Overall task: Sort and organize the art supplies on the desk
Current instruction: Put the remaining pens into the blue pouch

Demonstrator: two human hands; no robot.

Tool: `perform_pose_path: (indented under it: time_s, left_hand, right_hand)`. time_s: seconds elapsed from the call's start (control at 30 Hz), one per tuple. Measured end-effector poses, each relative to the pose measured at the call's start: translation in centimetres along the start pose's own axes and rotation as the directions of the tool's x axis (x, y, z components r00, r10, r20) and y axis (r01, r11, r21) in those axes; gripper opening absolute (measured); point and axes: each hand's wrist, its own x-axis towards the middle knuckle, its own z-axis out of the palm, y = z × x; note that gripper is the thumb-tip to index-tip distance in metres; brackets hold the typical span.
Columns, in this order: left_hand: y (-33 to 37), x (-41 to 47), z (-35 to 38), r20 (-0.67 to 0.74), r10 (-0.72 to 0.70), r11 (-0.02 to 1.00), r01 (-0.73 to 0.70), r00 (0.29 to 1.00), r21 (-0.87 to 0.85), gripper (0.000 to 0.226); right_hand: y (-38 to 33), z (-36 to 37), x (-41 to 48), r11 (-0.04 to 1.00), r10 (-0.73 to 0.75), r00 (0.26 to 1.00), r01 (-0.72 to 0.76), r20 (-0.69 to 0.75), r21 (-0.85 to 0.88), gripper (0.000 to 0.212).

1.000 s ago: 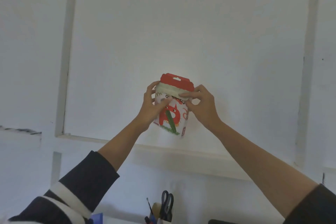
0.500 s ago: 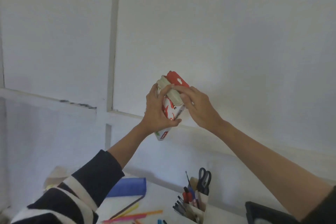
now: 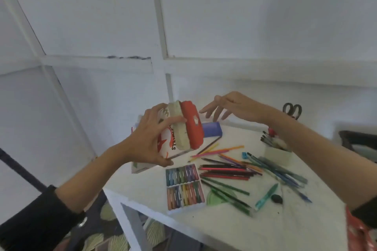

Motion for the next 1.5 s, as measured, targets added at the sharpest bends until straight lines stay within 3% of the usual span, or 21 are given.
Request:
perform_pose_path:
  time_s: [0.1, 0.17, 0.23, 0.3, 0.4, 0.53, 0.7, 0.87, 1.0, 1.13, 1.23, 1.37, 1.5]
  left_hand:
    - [-2.6, -5.4, 2.8, 0.096, -0.074, 0.997, 0.072, 0.993, 0.028, 0.101]
    - [-3.9, -8.3, 4.4, 0.14, -0.109, 0.993, 0.102, 0.984, 0.053, 0.099]
    - [-5.0, -10.4, 5.7, 0.175, -0.126, 0.99, 0.112, 0.976, 0.087, 0.097]
    - [-6.0, -11.8, 6.9, 0.229, -0.148, 0.986, 0.125, 0.962, 0.112, 0.097]
    - [-7.2, -13.2, 7.9, 0.341, -0.168, 0.978, 0.113, 0.925, 0.174, 0.097]
    - [-8.7, -14.2, 7.9, 0.442, -0.228, 0.967, 0.149, 0.867, 0.206, 0.098]
    - [-10.1, -15.1, 8.3, 0.45, -0.253, 0.96, 0.166, 0.856, 0.224, 0.103]
    - [-10.3, -16.4, 8.9, 0.457, -0.295, 0.953, 0.22, 0.839, 0.21, 0.102]
    - [-10.4, -17.4, 9.0, 0.439, -0.339, 0.941, 0.296, 0.832, 0.165, 0.101]
    - [-10.3, -18.2, 9.1, 0.442, -0.377, 0.926, 0.339, 0.814, 0.165, 0.103]
    - [-10.1, -18.6, 9.2, 0.431, -0.393, 0.919, 0.359, 0.812, 0.161, 0.102]
    - [-9.7, -18.9, 9.6, 0.428, -0.404, 0.912, 0.389, 0.808, 0.127, 0.101]
    - [-9.8, -18.5, 10.1, 0.441, -0.407, 0.912, 0.387, 0.8, 0.139, 0.102]
  right_hand:
    - [3.5, 5.9, 0.7, 0.992, 0.118, 0.993, -0.117, -0.016, 0.047, 0.035]
    - [6.3, 9.8, 1.1, 0.969, 0.226, 0.974, -0.225, 0.002, -0.1, 0.03]
    - [8.7, 13.7, 1.4, 0.894, 0.339, 0.94, -0.311, 0.036, -0.321, 0.031]
    - [10.0, 17.5, 1.7, 0.83, 0.42, 0.905, -0.352, 0.07, -0.432, 0.031]
    - [10.3, 21.6, 2.5, 0.747, 0.35, 0.922, -0.167, 0.167, -0.643, 0.045]
    - [10.5, 22.1, 3.1, 0.386, 0.277, 0.921, 0.153, 0.273, -0.91, 0.082]
    - [12.2, 21.6, 4.5, 0.194, 0.204, 0.844, 0.462, 0.496, -0.865, 0.111]
    - [12.7, 21.3, 6.4, 0.106, 0.183, 0.751, 0.626, 0.634, -0.773, 0.122]
    - [12.8, 21.9, 8.0, 0.024, 0.212, 0.616, 0.773, 0.759, -0.634, 0.127]
    - [12.4, 22.3, 9.5, -0.003, 0.233, 0.538, 0.834, 0.81, -0.552, 0.129]
    - [12.0, 22.0, 9.9, 0.015, 0.21, 0.521, 0.845, 0.827, -0.535, 0.131]
    - [11.9, 21.3, 10.0, 0.167, 0.207, 0.554, 0.792, 0.806, -0.587, 0.138]
    - [11.4, 19.7, 9.1, 0.338, 0.174, 0.65, 0.666, 0.74, -0.665, 0.137]
